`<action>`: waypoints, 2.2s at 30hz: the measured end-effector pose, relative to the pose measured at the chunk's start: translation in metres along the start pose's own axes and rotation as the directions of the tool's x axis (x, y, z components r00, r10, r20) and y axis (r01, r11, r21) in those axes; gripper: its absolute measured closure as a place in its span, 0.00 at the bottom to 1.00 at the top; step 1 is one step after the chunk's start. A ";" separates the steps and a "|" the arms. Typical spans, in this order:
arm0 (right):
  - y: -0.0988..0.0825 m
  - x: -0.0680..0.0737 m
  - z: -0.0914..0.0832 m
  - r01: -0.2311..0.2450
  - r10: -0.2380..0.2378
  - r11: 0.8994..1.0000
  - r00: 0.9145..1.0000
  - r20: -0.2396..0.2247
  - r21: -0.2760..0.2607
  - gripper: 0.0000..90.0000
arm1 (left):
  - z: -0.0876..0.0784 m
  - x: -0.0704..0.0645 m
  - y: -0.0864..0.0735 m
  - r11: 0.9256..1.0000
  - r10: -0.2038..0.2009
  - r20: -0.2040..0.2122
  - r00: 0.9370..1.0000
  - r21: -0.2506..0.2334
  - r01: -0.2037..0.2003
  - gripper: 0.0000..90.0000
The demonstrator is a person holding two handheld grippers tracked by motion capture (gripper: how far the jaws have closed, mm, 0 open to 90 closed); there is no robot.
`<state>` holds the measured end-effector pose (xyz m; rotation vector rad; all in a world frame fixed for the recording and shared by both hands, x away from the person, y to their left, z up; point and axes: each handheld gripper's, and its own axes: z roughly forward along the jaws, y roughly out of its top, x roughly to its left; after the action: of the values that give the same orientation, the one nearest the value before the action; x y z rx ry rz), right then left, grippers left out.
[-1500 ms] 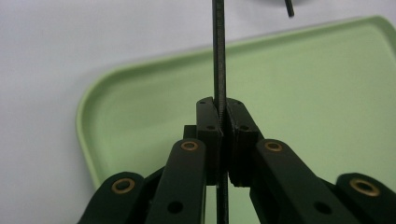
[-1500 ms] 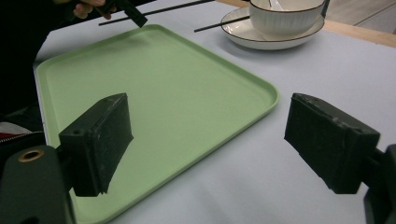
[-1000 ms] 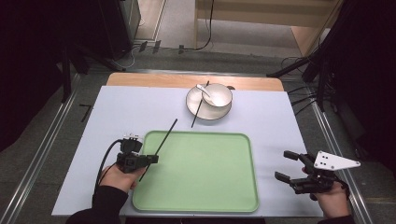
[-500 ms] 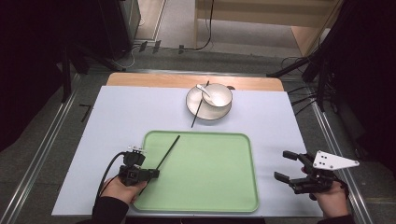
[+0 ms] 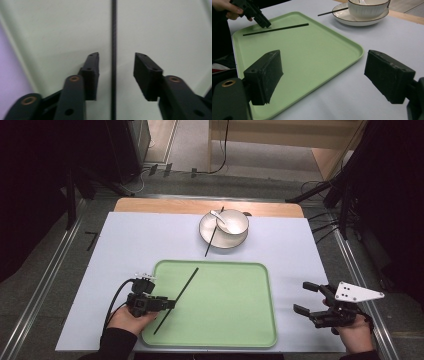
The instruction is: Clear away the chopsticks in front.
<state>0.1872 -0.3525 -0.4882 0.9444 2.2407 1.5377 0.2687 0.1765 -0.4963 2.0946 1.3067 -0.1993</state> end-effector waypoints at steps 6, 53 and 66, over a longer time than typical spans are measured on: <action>0.000 0.000 0.001 -0.005 0.005 1.000 1.000 0.003 0.004 0.17 | 0.000 0.001 0.013 0.993 0.104 0.011 0.995 -0.053 -0.103 0.38; -0.002 -0.005 -0.002 -0.026 0.026 0.999 1.000 0.004 -0.021 0.17 | 0.071 -0.030 0.208 0.962 0.269 -0.036 0.962 -0.038 -0.270 0.34; -0.002 -0.005 -0.003 -0.029 0.030 0.999 1.000 0.003 -0.026 0.17 | 0.107 -0.027 0.227 0.968 0.251 -0.106 0.962 -0.001 -0.252 0.47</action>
<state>0.1890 -0.3585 -0.4901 0.9760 2.2088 1.5729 0.4699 0.0268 -0.4655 2.2598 1.0819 0.0309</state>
